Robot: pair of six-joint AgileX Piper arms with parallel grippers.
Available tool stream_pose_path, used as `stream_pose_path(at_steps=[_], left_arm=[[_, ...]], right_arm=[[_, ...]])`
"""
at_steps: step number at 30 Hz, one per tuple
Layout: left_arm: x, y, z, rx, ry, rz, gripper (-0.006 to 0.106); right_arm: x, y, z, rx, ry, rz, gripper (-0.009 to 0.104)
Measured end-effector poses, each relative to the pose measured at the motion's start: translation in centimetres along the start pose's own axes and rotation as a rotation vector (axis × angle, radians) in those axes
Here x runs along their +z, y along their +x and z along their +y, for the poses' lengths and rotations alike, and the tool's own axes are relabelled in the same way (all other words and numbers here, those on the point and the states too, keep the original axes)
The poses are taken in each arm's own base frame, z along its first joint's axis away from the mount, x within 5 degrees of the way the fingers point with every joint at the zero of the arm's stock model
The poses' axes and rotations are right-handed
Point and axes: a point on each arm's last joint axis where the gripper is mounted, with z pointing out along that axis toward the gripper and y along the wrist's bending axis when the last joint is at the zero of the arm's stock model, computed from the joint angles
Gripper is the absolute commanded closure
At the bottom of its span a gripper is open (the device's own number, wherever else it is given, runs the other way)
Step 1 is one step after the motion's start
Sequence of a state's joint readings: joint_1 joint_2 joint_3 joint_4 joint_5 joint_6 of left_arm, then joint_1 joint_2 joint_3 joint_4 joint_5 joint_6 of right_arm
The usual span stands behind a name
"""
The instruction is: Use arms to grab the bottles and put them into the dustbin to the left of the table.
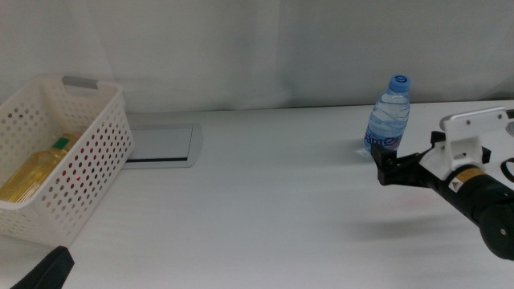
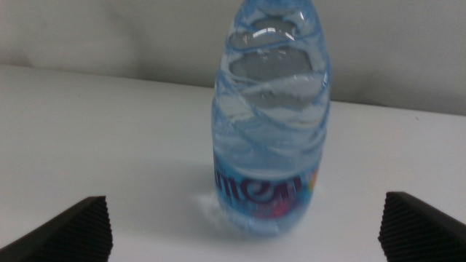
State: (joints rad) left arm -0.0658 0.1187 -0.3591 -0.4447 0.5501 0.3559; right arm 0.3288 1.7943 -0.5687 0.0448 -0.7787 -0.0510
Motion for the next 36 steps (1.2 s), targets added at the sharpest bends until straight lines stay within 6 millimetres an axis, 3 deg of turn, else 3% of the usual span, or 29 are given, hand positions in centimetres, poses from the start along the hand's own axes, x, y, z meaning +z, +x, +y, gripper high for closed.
stream_pose_path(at_steps=[8,17,28,33,36], left_arm=[[0.0,0.0,0.0,0.0,0.0,0.0,0.009],[0.0,0.0,0.0,0.0,0.002,0.005,0.012],[0.0,0.1,0.0,0.0,0.004,0.01,0.012],[0.0,0.1,0.0,0.0,0.005,0.012,0.012],[0.0,0.1,0.0,0.0,0.005,0.012,0.012]], right_arm=[[3.5,-1.4,0.1,0.004,0.001,-0.049,-0.008],[7.9,-1.2,0.2,0.012,0.002,-0.021,-0.008],[9.2,0.1,0.2,0.073,0.014,0.02,-0.008],[9.5,0.1,0.1,0.091,0.027,0.038,0.004],[9.7,-0.1,0.1,0.095,0.029,0.048,0.024]])
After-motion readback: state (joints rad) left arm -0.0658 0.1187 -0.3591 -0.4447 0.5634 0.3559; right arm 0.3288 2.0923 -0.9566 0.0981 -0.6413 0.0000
